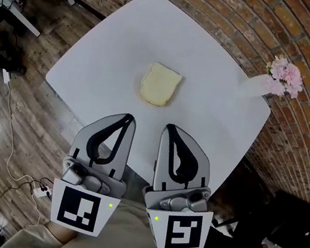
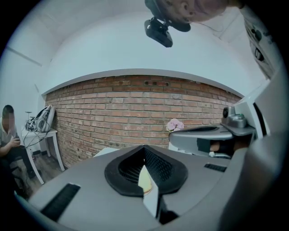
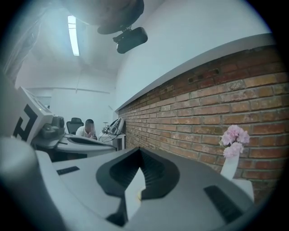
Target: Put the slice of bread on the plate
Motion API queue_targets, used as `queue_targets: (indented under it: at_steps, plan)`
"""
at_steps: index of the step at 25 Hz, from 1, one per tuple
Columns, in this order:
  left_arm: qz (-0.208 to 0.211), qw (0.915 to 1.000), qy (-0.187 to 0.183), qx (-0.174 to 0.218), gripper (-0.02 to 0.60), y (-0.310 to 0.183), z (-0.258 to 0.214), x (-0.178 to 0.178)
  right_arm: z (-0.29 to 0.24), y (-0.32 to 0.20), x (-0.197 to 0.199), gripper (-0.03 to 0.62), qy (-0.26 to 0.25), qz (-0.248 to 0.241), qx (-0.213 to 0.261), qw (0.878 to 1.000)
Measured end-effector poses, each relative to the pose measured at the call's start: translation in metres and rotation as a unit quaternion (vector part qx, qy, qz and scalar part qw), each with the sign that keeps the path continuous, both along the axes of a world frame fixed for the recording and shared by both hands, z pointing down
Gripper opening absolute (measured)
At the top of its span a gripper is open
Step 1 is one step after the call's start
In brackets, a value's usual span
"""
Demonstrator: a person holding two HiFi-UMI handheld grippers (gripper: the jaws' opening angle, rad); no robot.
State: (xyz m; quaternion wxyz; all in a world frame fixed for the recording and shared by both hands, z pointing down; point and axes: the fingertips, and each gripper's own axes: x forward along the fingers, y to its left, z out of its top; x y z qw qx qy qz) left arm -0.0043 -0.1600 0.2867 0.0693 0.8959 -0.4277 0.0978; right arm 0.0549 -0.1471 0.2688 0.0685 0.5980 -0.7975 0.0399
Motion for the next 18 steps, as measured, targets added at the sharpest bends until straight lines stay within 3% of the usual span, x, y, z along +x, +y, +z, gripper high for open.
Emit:
queue_targets:
  at_steps: [18]
  plan:
    - [0.025,0.9997,0.000,0.004,0.009,0.017,-0.006,0.006,-0.002,0.016,-0.005,0.006,-0.002,0.000,0.000,1.000]
